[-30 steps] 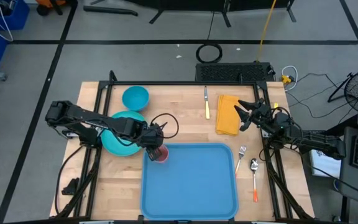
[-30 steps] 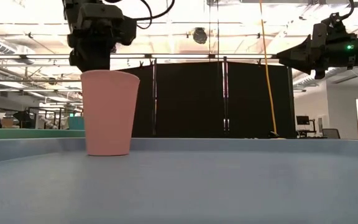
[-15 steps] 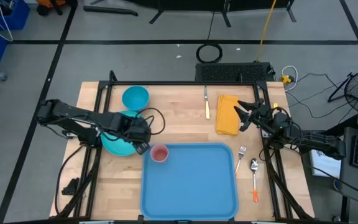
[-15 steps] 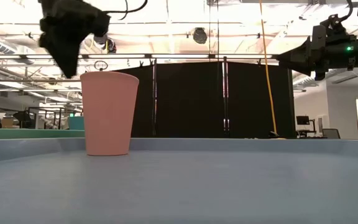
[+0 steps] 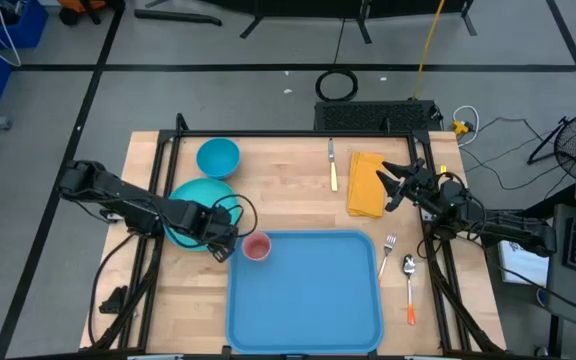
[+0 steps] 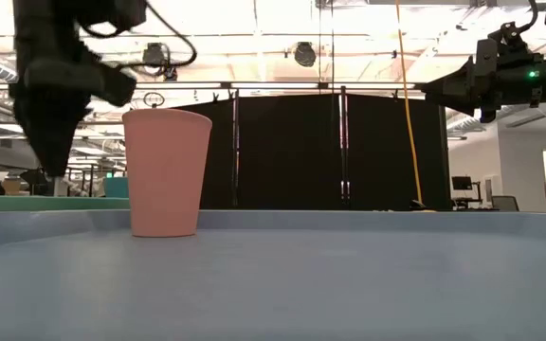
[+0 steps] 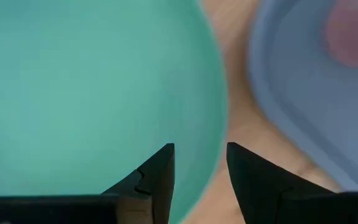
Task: Set up tray
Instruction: Put the light blue plate on the blue tray
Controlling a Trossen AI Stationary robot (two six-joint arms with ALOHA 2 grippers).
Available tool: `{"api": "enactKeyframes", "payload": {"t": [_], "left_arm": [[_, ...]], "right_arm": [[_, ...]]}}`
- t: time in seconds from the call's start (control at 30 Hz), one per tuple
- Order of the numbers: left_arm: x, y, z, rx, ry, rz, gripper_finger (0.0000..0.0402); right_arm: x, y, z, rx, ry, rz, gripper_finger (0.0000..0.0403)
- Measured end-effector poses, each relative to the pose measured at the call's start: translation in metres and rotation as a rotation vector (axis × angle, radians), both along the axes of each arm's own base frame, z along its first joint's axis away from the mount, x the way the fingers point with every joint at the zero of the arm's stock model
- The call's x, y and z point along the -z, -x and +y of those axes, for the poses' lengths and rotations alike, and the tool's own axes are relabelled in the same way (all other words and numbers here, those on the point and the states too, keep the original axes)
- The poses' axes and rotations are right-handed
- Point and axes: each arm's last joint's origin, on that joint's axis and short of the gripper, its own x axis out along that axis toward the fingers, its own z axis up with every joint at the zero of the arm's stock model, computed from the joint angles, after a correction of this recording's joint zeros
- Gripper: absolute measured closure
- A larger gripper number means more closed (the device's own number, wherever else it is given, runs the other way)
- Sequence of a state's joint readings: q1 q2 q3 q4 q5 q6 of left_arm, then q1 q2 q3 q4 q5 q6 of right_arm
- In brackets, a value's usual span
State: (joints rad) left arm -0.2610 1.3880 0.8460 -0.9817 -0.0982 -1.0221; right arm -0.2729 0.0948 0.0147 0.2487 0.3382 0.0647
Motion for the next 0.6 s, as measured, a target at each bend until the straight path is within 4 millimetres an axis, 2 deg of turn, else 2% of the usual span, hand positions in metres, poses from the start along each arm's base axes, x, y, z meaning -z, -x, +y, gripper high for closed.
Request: {"api": "enactKeyframes", "payload": {"t": [0.2, 0.6], "left_arm": [[0.022, 0.005, -0.001, -0.023, 0.037, -0.031, 0.0252], [0.040, 0.012, 0.003, -0.073, -0.002, -0.048, 0.0253]], "right_arm": [[0.000, 0.000, 0.000, 0.000, -0.001, -0.001, 0.0245], [0.000, 0.000, 0.000, 0.000, -0.001, -0.001, 0.0245]]}}
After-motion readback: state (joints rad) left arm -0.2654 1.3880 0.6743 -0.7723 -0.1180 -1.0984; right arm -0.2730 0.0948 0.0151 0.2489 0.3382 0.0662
